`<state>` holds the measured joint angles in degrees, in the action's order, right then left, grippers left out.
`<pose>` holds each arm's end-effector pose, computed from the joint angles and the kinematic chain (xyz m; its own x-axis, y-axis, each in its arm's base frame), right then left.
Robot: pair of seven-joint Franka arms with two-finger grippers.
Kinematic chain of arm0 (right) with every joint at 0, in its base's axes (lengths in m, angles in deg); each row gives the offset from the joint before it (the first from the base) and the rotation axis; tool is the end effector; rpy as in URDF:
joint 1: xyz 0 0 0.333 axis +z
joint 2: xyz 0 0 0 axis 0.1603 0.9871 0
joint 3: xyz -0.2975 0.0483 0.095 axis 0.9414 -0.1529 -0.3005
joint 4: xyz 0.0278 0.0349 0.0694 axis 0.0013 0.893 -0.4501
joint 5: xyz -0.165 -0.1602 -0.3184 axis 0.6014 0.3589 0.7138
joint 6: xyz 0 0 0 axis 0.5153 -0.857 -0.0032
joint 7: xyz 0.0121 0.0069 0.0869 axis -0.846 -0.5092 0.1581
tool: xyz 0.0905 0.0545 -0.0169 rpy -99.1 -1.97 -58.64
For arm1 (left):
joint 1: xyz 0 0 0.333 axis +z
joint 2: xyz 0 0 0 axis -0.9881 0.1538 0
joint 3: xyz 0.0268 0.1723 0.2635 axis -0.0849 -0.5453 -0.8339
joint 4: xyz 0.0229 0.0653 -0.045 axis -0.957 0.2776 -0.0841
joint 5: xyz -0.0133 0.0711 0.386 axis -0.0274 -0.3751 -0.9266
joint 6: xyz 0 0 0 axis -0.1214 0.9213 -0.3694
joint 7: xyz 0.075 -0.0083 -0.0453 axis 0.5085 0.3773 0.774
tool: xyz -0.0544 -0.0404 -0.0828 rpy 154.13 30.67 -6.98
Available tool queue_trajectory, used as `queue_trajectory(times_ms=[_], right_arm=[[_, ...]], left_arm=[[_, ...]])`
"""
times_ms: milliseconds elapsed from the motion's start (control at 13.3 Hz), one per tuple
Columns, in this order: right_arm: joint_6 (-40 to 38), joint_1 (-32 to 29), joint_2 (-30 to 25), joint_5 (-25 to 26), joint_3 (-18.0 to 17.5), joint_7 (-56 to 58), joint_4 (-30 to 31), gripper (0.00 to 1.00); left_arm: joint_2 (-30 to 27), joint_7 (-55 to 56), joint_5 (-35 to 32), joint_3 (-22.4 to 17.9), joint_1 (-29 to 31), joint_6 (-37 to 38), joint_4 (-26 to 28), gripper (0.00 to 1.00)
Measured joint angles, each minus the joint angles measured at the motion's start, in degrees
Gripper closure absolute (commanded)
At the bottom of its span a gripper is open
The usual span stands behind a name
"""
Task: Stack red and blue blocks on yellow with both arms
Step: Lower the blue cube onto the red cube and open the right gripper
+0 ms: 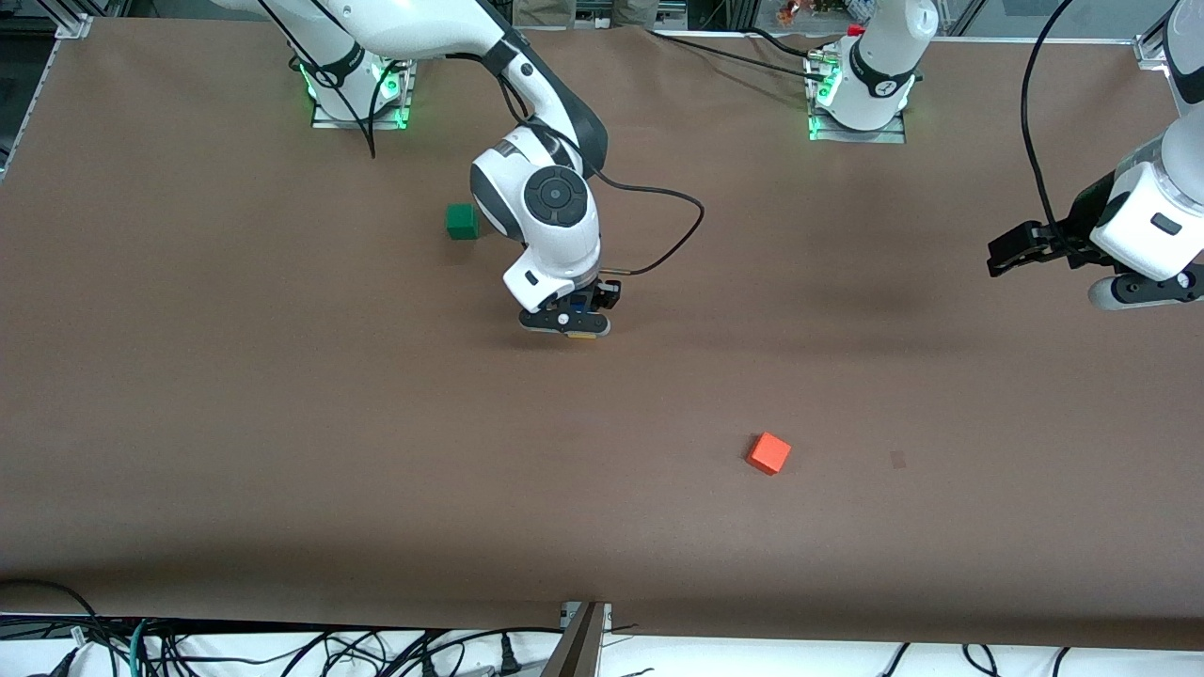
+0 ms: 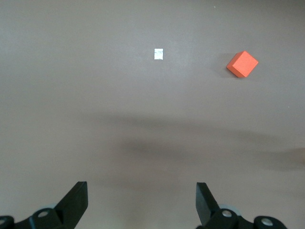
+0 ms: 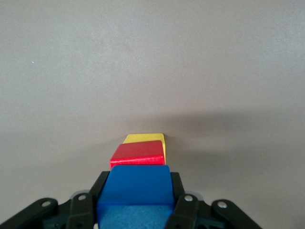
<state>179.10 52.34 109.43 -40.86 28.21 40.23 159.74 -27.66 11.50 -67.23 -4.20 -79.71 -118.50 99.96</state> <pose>0.5180 0.4848 0.2841 0.9964 -0.0847 0.0002 -0.0847 -0.9963 -0.0124 0.5810 -0.0276 0.5791 0.9875 0.1344 -0.0824 0.1327 -0.9908 -0.0252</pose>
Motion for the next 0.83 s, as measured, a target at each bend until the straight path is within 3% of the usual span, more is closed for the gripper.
queue_trajectory(times_ms=[377,679,829], right_arm=[[0.1,0.0,0.0,0.0,0.0,0.0,0.0,0.54],[0.1,0.0,0.0,0.0,0.0,0.0,0.0,0.19],[0.1,0.0,0.0,0.0,0.0,0.0,0.0,0.09]], left_arm=[[0.0,0.0,0.0,0.0,0.0,0.0,0.0,0.0],[0.0,0.0,0.0,0.0,0.1,0.0,0.0,0.0],[0.0,0.0,0.0,0.0,0.2,0.0,0.0,0.0]])
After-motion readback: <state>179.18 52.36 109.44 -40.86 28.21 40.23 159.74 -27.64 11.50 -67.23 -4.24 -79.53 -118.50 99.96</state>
